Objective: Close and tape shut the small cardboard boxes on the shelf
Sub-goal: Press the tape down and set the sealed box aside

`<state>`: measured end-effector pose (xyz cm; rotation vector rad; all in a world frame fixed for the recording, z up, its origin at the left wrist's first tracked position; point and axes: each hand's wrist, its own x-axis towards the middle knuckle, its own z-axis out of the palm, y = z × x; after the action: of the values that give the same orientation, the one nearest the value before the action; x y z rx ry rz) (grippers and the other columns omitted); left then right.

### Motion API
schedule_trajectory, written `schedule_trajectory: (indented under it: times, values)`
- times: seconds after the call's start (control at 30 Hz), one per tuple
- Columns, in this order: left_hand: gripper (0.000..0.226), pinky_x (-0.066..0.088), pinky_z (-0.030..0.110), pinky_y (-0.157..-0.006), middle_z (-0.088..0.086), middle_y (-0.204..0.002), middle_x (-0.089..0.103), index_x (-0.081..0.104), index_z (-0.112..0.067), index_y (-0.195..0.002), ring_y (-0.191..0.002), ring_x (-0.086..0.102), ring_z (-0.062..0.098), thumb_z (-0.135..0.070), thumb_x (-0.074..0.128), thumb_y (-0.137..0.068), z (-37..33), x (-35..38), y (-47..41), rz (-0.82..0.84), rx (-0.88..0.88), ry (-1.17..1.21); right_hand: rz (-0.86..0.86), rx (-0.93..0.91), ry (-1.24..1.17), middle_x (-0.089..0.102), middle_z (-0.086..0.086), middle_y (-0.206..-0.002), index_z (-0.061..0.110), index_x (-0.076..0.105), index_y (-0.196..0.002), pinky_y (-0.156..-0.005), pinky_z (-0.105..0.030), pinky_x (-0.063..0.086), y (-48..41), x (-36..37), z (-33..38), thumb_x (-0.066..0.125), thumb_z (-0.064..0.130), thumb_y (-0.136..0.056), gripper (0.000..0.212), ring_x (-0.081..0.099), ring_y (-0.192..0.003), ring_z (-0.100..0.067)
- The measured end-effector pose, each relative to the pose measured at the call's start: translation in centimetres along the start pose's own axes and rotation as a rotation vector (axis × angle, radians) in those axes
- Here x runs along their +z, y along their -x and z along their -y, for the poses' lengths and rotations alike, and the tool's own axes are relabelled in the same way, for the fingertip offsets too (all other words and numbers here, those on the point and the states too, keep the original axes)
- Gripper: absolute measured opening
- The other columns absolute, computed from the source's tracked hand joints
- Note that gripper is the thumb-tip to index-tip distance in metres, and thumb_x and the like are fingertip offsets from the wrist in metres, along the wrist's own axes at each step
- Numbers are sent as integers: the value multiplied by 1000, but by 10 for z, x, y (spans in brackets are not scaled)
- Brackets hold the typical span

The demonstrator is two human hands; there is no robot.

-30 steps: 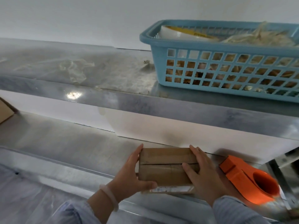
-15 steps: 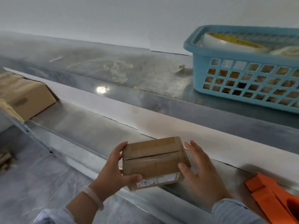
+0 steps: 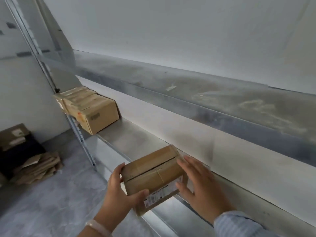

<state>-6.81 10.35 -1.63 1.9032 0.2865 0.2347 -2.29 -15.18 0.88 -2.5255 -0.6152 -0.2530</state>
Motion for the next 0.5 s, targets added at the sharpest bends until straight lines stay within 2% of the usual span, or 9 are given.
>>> schedule_trajectory:
  times: [0.07, 0.2, 0.27, 0.37, 0.43, 0.5]
  values:
    - [122, 46, 45, -104, -9, -133, 40, 31, -40, -139, -119, 47, 14, -59, 91, -35, 8, -28, -19, -32, -9, 2, 17, -18, 41, 38, 8, -154, 34, 40, -145, -111, -42, 39, -30, 23, 25, 38, 61, -90, 61, 37, -141, -13]
    - [116, 43, 42, -107, -10, -131, 35, 26, -36, -144, -122, 43, 14, -42, 94, -49, 22, -76, -67, -91, 2, -47, 32, -26, 36, 38, 9, -154, 34, 39, -146, -114, -35, 34, -82, 64, 66, 36, 62, -92, 61, 35, -141, -11]
    - [117, 42, 41, -108, -9, -134, 34, 24, -33, -147, -122, 41, 14, -43, 93, -52, 28, -92, -91, -120, -8, -71, 30, -7, -10, 32, 15, -154, 36, 37, -147, -117, -33, 31, -105, 79, 80, 31, 67, -89, 65, 29, -142, -5]
    - [121, 41, 43, -108, -4, -140, 33, 21, -29, -150, -127, 41, 18, -45, 92, -53, 34, -106, -130, -191, -51, -48, 37, 51, -73, 18, 30, -148, 43, 30, -147, -116, -18, 17, -137, 96, 91, 20, 75, -79, 77, 13, -139, 10]
    - [121, 39, 44, -110, -1, -142, 31, 21, -27, -150, -130, 39, 21, -44, 92, -54, 37, -111, -160, -227, -75, -22, 57, 83, -67, 16, 31, -148, 46, 27, -147, -114, -15, 12, -160, 104, 95, 15, 77, -74, 80, 12, -142, 7]
    - [121, 38, 46, -112, -2, -144, 28, 20, -28, -149, -132, 37, 22, -46, 92, -53, 41, -113, -194, -250, -90, -19, 66, 110, -72, 19, 26, -153, 49, 26, -144, -114, -19, 15, -184, 109, 100, 13, 78, -72, 79, 16, -145, 1]
